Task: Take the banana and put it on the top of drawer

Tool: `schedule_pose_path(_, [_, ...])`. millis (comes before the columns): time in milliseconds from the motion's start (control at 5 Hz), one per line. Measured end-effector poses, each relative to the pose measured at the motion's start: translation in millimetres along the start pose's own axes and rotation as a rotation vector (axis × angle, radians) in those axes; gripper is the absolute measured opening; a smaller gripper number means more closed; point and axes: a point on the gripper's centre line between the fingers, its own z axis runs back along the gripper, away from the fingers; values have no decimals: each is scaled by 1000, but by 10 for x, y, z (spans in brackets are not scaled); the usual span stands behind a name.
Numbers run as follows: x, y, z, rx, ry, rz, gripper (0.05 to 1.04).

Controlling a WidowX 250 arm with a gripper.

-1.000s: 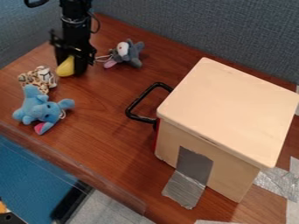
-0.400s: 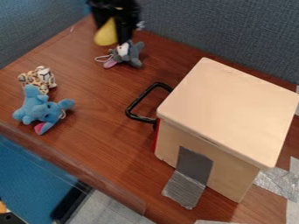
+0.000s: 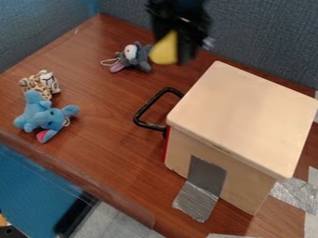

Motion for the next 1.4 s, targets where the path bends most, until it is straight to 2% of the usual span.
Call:
schedule_pose_path(200, [145, -469, -160, 19, 99, -75, 563])
schedule_pose_path(400, [299, -747, -322, 34, 143, -73, 563])
schedule_pose_path(600, [325, -826, -504, 29, 207, -81, 563])
schedule_pose_path(800, [315, -853, -518, 9, 212, -73, 637])
schedule_pose_path(1000, [252, -796, -492, -29, 221, -39, 930])
schedule_pose_path(1200, [256, -719, -157, -51, 156, -4, 1014])
schedule_pose_path(1400, [216, -723, 258, -45, 82, 29, 1008])
